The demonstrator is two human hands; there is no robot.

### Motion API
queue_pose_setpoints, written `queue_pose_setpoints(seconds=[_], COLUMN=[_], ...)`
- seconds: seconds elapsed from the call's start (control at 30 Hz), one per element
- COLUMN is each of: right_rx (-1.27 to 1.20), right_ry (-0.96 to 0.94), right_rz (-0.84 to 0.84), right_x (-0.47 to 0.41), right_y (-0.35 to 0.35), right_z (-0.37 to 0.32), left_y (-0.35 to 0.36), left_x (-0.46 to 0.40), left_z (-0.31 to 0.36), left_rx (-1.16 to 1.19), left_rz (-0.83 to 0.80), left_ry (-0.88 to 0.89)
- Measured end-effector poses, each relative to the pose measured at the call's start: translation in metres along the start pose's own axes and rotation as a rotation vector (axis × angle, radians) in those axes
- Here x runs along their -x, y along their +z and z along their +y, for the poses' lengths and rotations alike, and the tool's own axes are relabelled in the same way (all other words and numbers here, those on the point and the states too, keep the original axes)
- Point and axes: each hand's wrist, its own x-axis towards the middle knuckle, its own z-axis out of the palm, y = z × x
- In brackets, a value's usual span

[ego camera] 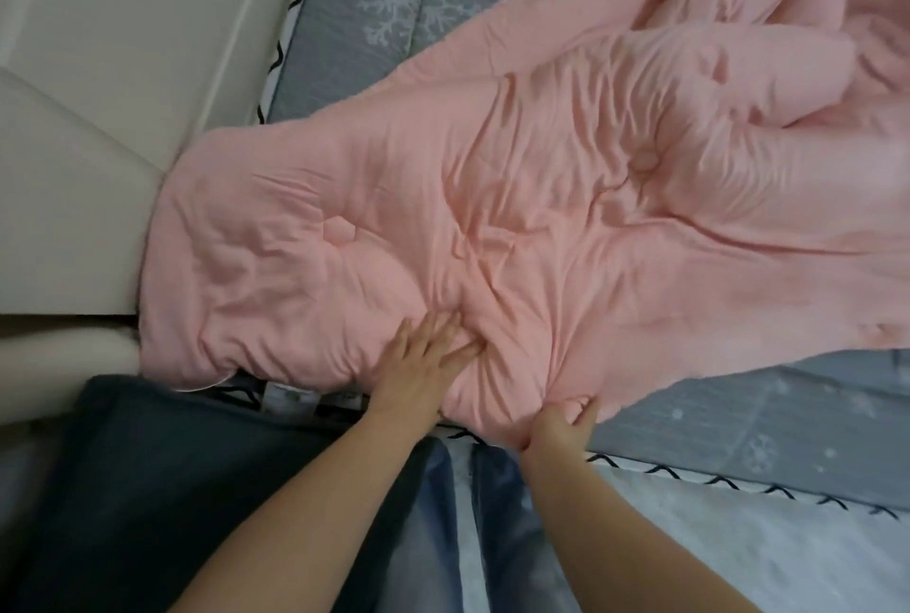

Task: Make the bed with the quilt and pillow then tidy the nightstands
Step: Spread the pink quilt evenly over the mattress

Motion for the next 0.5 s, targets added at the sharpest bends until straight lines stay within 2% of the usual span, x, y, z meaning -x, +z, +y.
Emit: queue_pose_setpoints(seconds=[0.03,0.07,0.1,0.13,0.17,0.2,0.23,0.3,0.5], right_rx=[-0.004,-0.143,-0.282,-0.319,-0.201,-0.21,-0.047,0.078,-0.07], right_ry=[0.062,0.199,0.291,0.333,0.382,0.489,0.486,0.451,0.341], right_rz=[-0.011,0.017,0.066,0.169,0.125,0.053,-0.077,-0.209,-0.3], right_x=[0.006,0.003,-0.003,-0.009,-0.022,-0.034,-0.028,-0.032,-0.057], right_y=[-0.005,-0.01,-0.012,-0.016,-0.023,-0.026,-0.032,-0.048,-0.07], right_z=[0.006,0.015,0.023,0.026,0.029,0.027,0.013,-0.018,-0.067], left_y=[0.005,0.01,0.011,0.013,0.015,0.017,0.019,0.018,0.004], left_x=[0.006,0.012,0.017,0.022,0.027,0.032,0.035,0.038,0.028], left_z=[-0.002,-0.002,-0.003,-0.003,-0.003,-0.002,-0.002,0.001,0.043], left_rx=[0.018,0.026,0.011,0.001,0.016,0.03,0.046,0.057,0.081], left_rz=[0.004,0.014,0.011,-0.001,-0.01,0.003,0.007,0.002,0.05], left_ry=[0.021,0.052,0.092,0.124,0.133,0.124,0.109,0.068,0.08])
